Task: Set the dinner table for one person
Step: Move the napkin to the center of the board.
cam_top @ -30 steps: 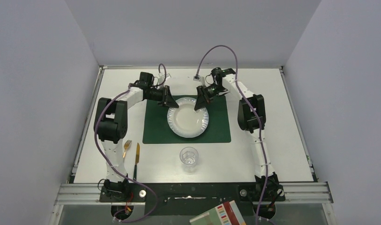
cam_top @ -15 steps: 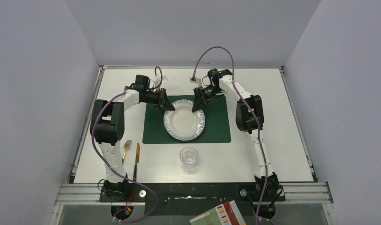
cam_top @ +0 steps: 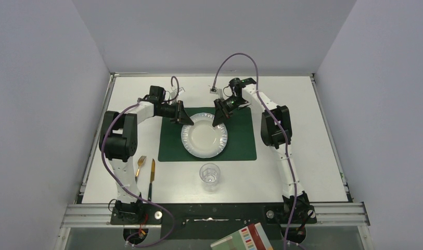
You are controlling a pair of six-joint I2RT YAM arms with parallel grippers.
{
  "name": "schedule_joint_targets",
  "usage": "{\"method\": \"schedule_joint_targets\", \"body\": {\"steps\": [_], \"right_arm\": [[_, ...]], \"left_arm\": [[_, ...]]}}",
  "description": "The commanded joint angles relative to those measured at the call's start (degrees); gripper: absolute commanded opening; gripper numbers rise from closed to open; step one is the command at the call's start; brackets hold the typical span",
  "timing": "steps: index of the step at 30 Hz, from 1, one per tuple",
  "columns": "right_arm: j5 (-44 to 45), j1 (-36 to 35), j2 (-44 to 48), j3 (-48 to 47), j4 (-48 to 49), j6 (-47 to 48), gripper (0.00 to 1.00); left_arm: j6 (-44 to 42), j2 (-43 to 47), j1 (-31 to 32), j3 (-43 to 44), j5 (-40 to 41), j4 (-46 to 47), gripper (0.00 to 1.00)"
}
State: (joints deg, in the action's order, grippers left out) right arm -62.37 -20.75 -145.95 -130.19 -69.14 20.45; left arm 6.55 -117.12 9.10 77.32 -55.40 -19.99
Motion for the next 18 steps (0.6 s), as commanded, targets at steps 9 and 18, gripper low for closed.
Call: {"method": "schedule_joint_targets", "body": {"steps": [9, 18], "right_arm": [[3.7, 3.2, 2.8, -1.3, -4.7, -0.6, 0.0], [4.2, 2.6, 4.1, -4.4, -9.4, 0.8, 0.0]], "left_arm": [[-3.7, 0.8, -4.6, -2.0, 10.4, -5.1, 0.0], [-3.3, 2.4, -4.5, -1.2, 8.6, -6.8, 0.0]]}}
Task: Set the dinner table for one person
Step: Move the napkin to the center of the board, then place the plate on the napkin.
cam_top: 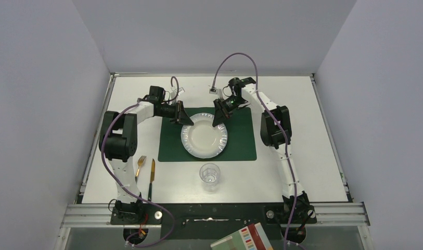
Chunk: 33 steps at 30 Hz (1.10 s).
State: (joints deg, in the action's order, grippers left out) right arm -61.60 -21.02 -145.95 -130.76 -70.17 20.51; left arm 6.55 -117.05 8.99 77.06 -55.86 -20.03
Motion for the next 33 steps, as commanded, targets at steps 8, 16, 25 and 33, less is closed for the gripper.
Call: {"method": "schedule_joint_targets", "body": {"steps": [8, 16, 25, 33], "right_arm": [[3.8, 1.0, 8.4, 0.1, -11.7, 1.6, 0.0], [3.1, 0.3, 13.8, 7.1, -12.0, 0.4, 0.0], [6.4, 0.4, 15.1, 9.7, -12.0, 0.3, 0.0], [7.7, 0.6, 12.4, 9.1, -12.0, 0.8, 0.0]], "left_arm": [[-3.9, 4.9, -4.4, 0.0, 6.3, -10.4, 0.0], [-5.9, 6.6, -4.2, 0.4, 4.6, -15.2, 0.0], [-7.3, 4.0, -4.2, -1.1, 5.7, -14.4, 0.0], [-8.0, 0.5, -4.1, -1.6, 7.4, -12.5, 0.0]]}}
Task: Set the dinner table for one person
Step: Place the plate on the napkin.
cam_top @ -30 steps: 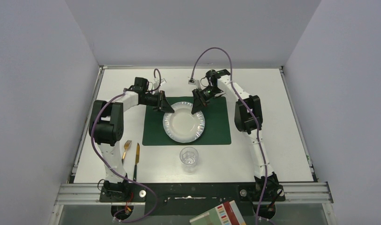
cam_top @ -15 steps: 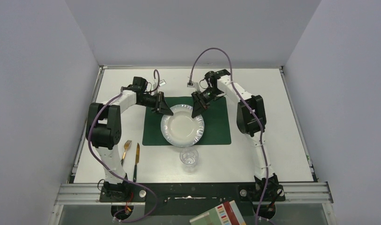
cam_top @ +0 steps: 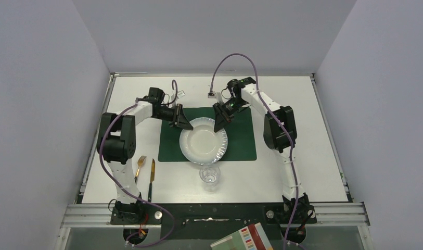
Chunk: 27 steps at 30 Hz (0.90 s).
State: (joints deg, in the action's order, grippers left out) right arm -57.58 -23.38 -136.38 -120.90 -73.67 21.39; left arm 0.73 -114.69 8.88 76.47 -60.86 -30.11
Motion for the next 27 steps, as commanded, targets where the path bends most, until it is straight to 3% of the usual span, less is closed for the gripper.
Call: {"method": "schedule_joint_targets", "body": {"steps": [1, 27], "right_arm": [[3.7, 3.2, 2.6, -0.8, -8.5, -0.1, 0.0], [5.3, 5.2, -0.3, -3.6, -8.4, 1.0, 0.0]], "left_arm": [[-2.1, -2.0, -4.0, -0.9, 12.4, -2.0, 0.0], [-1.0, -7.2, -4.0, 2.4, 12.9, -0.7, 0.0]]}}
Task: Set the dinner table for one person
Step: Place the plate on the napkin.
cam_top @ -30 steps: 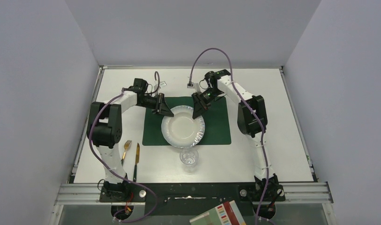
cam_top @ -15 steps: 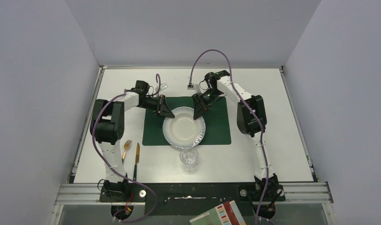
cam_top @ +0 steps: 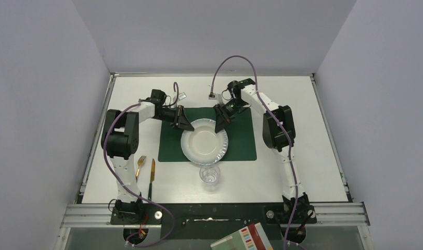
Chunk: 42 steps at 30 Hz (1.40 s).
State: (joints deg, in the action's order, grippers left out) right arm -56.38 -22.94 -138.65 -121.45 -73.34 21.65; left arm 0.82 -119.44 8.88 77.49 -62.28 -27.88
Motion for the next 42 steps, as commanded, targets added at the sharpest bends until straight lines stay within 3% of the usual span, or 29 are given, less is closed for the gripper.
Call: {"method": "schedule_joint_targets", "body": {"steps": [1, 3, 6, 10, 16, 25, 31, 39, 42], "right_arm": [[4.1, 4.8, 2.0, -3.0, -8.7, 0.8, 0.0], [4.2, 4.9, 1.9, -3.1, -8.7, 0.8, 0.0], [4.4, 4.8, 1.9, -3.3, -8.7, 1.0, 0.07], [5.1, 4.8, 1.6, -3.8, -8.6, 1.1, 0.18], [5.6, 4.9, 1.2, -4.1, -8.6, 1.9, 0.36], [5.4, 4.9, 0.6, -4.7, -8.7, 2.2, 0.4], [6.1, 4.9, 0.8, -4.1, -8.6, 2.6, 0.53], [7.4, 5.1, 1.5, -2.8, -8.5, 3.4, 0.6], [7.3, 5.2, 1.7, -2.8, -8.5, 3.3, 0.61]], "left_arm": [[-1.1, -2.6, -3.9, 1.4, 14.5, -3.0, 0.0], [-1.1, -2.9, -4.0, 1.7, 14.9, -3.0, 0.01], [-0.9, -3.3, -4.0, 1.9, 15.1, -3.1, 0.18], [-0.8, -3.2, -4.0, 2.0, 15.5, -2.8, 0.25], [-0.9, -3.0, -4.0, 2.2, 15.4, -3.2, 0.27], [-0.9, -2.9, -4.0, 1.8, 15.3, -3.1, 0.27], [-0.9, -2.9, -4.0, 2.0, 15.1, -3.2, 0.29], [-0.9, -3.1, -4.0, 2.9, 13.4, -4.0, 0.49], [-0.8, -3.1, -3.9, 3.5, 12.8, -4.8, 0.51]]}}
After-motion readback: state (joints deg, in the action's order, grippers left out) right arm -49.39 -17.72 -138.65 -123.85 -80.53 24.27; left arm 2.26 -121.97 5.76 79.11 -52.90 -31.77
